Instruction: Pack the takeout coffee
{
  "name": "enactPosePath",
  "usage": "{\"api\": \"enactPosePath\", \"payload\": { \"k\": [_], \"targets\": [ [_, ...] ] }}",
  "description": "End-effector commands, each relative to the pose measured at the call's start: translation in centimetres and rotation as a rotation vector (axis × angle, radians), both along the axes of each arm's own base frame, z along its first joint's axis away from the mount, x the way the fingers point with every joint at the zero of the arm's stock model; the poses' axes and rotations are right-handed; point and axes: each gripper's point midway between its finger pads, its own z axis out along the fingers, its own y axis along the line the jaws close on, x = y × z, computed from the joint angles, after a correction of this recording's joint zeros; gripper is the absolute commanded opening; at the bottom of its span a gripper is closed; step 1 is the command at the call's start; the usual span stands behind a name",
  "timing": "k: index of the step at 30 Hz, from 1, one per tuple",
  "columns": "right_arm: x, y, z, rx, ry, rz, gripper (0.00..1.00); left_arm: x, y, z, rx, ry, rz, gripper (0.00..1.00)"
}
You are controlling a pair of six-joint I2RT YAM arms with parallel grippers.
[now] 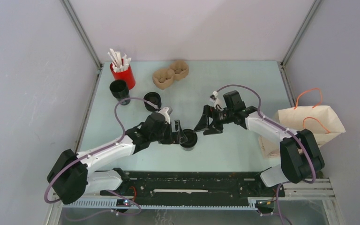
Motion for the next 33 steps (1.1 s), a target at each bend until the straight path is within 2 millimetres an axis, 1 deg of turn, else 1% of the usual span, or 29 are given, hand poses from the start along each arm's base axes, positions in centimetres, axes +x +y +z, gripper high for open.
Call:
{"api": "enactPosePath", "payload": {
  "k": [1, 3, 5, 7, 9, 12, 14, 16, 20, 23, 27, 30, 33],
  "targets": [
    [-1.3, -0.6, 0.1, 0.007, 0.012, -0.003, 0.90, 0.9, 0.9, 2.2, 0.025, -0.053, 0.006, 0.90],
    [-1.9, -0.5, 0.0, 0.023, 0.026, -0.002, 0.86, 1.1, 1.0, 3.3, -0.001, -0.069, 0.013, 0.93],
    [-2.6, 0.2, 0.0, 0.037, 0.036, 0.010, 0.81, 1.2, 1.0, 4.2, -0.026, -0.081, 0.013, 0.94],
    [-3.3, 0.9, -0.2, 0.033, 0.038, 0.032, 0.80, 1.4, 1.0, 4.8, -0.041, -0.090, 0.015, 0.95],
    [-3.8, 1.4, -0.6, 0.027, 0.044, 0.038, 0.82, 1.8, 1.1, 4.9, -0.049, -0.090, 0.020, 0.95],
    [-4.2, 2.3, -1.1, 0.045, 0.071, 0.027, 0.85, 2.5, 0.4, 5.2, -0.067, -0.099, -0.003, 0.93],
    [-4.4, 2.9, -1.2, 0.063, 0.081, 0.022, 0.82, 3.0, -0.1, 4.8, -0.052, -0.090, -0.017, 0.88],
    [-4.1, 3.1, -1.2, 0.065, 0.076, 0.005, 0.79, 3.2, -0.7, 4.7, -0.064, -0.085, -0.034, 0.84],
    [-2.6, 2.6, -1.3, 0.065, 0.056, -0.047, 0.79, 2.6, -1.9, 5.1, -0.157, -0.074, -0.062, 0.82],
    [-1.4, 2.5, -1.2, 0.089, 0.049, -0.053, 0.77, 2.0, -1.7, 4.5, -0.159, -0.064, -0.052, 0.81],
    [-0.5, 2.8, -0.9, 0.101, 0.049, -0.031, 0.76, 0.9, -1.1, 4.1, -0.169, -0.058, -0.040, 0.81],
    [0.4, 2.4, -0.9, 0.084, 0.049, -0.046, 0.76, 0.1, -1.1, 3.8, -0.172, -0.048, -0.043, 0.81],
    [1.3, 2.4, -0.3, 0.100, 0.045, -0.044, 0.76, -0.7, -1.4, 3.7, -0.182, -0.043, -0.050, 0.80]
  ]
}}
